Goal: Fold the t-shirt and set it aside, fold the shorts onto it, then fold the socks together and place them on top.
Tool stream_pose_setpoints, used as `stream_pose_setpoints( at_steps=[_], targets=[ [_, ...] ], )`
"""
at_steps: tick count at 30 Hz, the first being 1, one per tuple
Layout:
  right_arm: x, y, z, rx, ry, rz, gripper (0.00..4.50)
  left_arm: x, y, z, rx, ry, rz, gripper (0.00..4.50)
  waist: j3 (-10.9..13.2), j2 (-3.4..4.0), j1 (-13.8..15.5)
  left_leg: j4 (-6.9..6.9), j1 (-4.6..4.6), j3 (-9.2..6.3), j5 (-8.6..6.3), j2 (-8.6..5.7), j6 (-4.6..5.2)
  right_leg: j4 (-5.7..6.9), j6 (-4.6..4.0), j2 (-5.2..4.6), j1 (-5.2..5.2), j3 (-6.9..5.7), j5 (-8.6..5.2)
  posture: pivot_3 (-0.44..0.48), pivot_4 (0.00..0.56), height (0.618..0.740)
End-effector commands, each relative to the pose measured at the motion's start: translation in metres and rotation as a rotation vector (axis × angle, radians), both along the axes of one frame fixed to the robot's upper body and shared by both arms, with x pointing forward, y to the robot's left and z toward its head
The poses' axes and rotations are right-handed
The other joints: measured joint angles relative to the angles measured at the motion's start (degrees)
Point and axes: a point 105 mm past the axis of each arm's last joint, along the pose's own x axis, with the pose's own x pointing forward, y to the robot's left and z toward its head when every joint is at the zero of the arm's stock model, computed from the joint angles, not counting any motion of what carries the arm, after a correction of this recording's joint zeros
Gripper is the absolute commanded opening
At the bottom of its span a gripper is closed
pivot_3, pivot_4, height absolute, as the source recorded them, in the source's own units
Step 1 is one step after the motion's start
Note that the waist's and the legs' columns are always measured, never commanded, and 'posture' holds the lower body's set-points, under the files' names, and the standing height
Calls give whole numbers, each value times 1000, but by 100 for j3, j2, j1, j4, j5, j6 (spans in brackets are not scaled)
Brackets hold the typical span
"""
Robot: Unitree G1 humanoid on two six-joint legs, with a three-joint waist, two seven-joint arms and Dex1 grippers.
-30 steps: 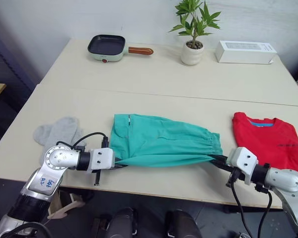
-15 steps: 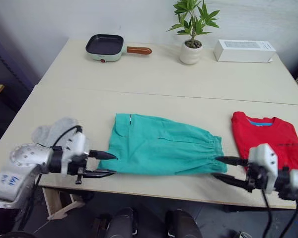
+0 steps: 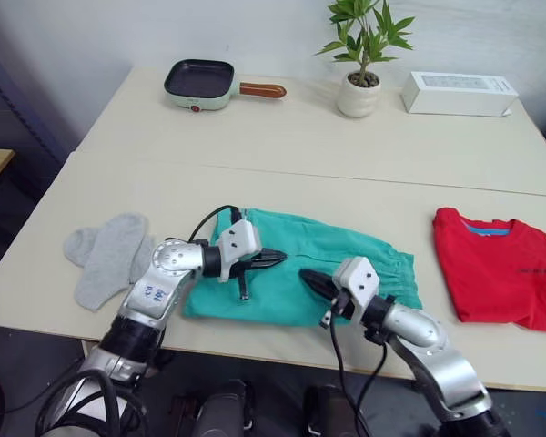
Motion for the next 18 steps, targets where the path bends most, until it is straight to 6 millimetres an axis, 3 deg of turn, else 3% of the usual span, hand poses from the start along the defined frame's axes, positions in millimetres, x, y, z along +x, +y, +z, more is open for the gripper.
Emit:
stream_pose_setpoints(
  at_steps=[1,5,7,9,14,18],
  targets=[
    [10,-27,9,4,-84,-125,0,8,1,-17,38,1,66,17,0,0,-6,0,1,0,0,0,1,0,2,-1,1,0,1,0,150,740],
    [12,-61,1,12,-63,-189,0,24,28,-34,93,37,219,17,-2,-3,-12,-3,10,-3,1,5,0,3,3,-2,5,21,1,0,150,740],
    [16,-80,-7,-56,-64,-209,0,21,35,-46,129,103,220,17,-3,-3,-36,-2,16,-4,2,8,-3,0,2,-2,9,35,1,0,150,740],
    [26,-102,-4,-5,-64,-302,0,15,34,-51,125,132,199,17,-11,-7,-77,-6,26,-2,2,9,-3,-7,2,-5,13,40,1,0,150,740],
    [27,-141,1,137,-19,-407,0,13,27,-39,30,82,144,17,-39,3,-135,-18,39,-5,3,12,-7,-7,2,-36,20,42,1,0,150,740],
    [5,-147,28,302,10,-329,0,11,15,-17,-54,-19,62,17,-44,12,-117,-19,32,-8,3,9,-6,-16,2,-38,20,36,1,0,150,740]
  ],
)
